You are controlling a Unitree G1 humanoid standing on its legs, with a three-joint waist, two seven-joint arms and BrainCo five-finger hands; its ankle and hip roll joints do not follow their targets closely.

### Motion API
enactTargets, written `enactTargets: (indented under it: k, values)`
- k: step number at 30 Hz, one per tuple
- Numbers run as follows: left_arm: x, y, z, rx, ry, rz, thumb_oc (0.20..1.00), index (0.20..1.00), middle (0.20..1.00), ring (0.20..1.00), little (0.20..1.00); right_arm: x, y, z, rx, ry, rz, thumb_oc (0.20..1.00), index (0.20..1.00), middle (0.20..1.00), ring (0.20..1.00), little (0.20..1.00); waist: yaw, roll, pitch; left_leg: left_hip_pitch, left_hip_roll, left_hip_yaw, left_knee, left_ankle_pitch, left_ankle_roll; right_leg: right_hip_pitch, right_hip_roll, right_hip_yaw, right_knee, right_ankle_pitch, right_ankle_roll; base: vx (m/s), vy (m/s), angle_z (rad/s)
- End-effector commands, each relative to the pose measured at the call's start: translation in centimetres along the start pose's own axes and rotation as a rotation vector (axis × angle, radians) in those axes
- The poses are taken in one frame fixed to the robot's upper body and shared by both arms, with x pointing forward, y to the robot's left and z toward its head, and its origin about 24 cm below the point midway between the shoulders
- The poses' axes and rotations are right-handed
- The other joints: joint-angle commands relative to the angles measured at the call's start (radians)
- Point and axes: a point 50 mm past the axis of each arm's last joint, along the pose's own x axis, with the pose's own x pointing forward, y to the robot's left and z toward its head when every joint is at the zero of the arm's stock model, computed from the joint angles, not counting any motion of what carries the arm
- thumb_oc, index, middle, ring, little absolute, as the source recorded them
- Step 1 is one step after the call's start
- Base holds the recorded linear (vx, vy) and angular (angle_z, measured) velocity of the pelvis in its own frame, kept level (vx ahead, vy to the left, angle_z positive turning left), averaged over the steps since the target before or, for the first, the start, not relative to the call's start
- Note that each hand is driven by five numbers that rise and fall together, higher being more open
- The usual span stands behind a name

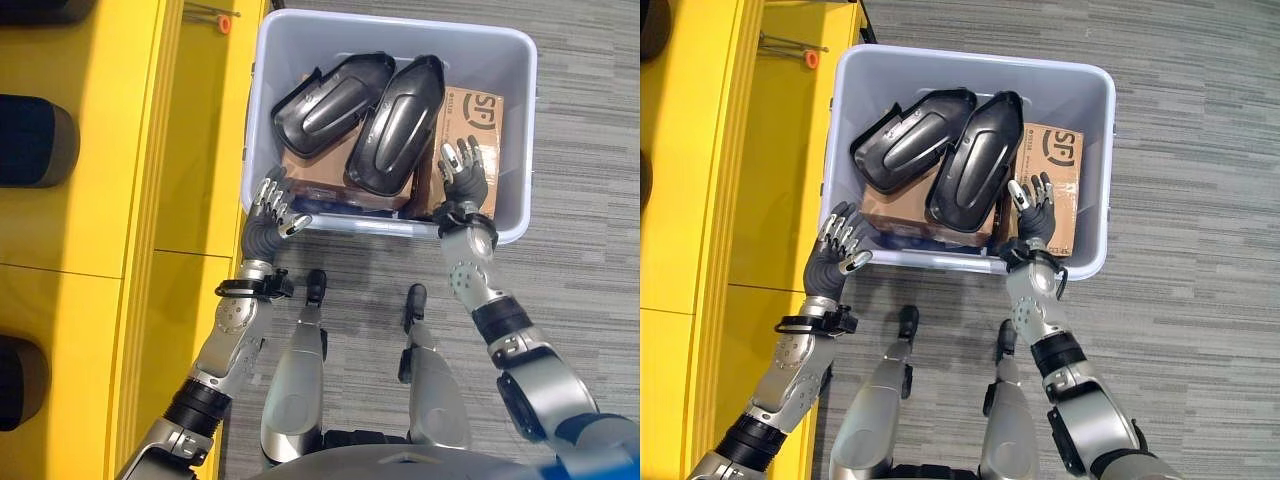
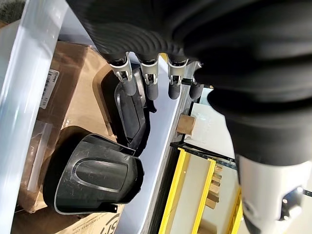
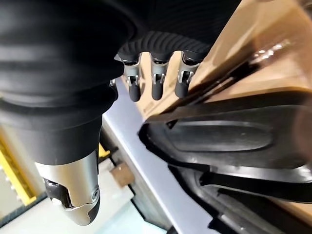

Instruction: Move parts from the plastic box to the shelf.

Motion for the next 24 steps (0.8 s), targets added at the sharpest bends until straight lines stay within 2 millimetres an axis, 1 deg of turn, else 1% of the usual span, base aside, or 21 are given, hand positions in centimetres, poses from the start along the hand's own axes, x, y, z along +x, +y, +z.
enactTargets:
  k: [1,5,8,15,17,24]
  values:
    - [-0.6,0.0,1.3,0.016,-0.064,-0.01,1.0,1.0,1.0,1.0,1.0,-0.1,0.5,0.9,0.016,-0.078,0.024,1.0,1.0,1.0,1.0,1.0,-0.01,-0.001,-0.06,-0.044,0.043,-0.01,0.029,-0.035,0.01,0.0,-0.109,0.011,0.051,0.015,0.065,0.0,0.0,0.0]
    - [-0.5,0.0,1.5,0.018,-0.073,-0.006,1.0,1.0,1.0,1.0,1.0,-0.2,0.6,0.6,0.017,-0.069,0.025,1.0,1.0,1.0,1.0,1.0,-0.01,0.001,-0.057,-0.047,0.041,-0.009,0.03,-0.036,0.01,-0.002,-0.11,0.012,0.051,0.015,0.066,0.0,0.0,0.0]
    - [-0.4,0.0,1.4,0.015,-0.072,-0.005,1.0,1.0,1.0,1.0,1.0,-0.5,1.1,-0.2,0.015,-0.036,0.049,1.0,1.0,1.0,1.0,1.0,-0.011,-0.001,-0.056,-0.048,0.04,-0.01,0.03,-0.037,0.01,-0.003,-0.111,0.01,0.05,0.017,0.066,0.0,0.0,0.0]
    - [-0.5,-0.1,1.6,0.003,-0.081,-0.004,1.0,1.0,1.0,1.0,1.0,-0.2,1.9,-0.6,0.012,-0.015,0.064,1.0,1.0,1.0,1.0,1.0,0.0,0.003,-0.053,-0.055,0.039,-0.019,0.024,-0.032,0.009,0.0,-0.112,-0.001,0.049,0.012,0.065,0.0,0.0,0.0]
    - [-0.4,-0.1,1.7,0.004,-0.088,-0.008,1.0,1.0,1.0,1.0,1.0,0.4,2.0,-0.6,-0.007,-0.005,0.062,1.0,1.0,1.0,1.0,1.0,0.009,0.005,-0.046,-0.061,0.036,-0.025,0.022,-0.029,0.009,-0.001,-0.112,-0.006,0.05,0.008,0.064,0.0,-0.013,0.02]
    - [-0.3,-0.4,1.8,-0.015,-0.094,-0.011,1.0,1.0,1.0,1.0,1.0,1.3,2.7,-0.5,-0.022,0.005,0.065,1.0,1.0,1.0,1.0,1.0,0.025,0.005,-0.03,-0.069,0.036,-0.034,0.016,-0.022,0.009,-0.007,-0.107,-0.018,0.055,0.0,0.061,0.0,-0.016,0.05]
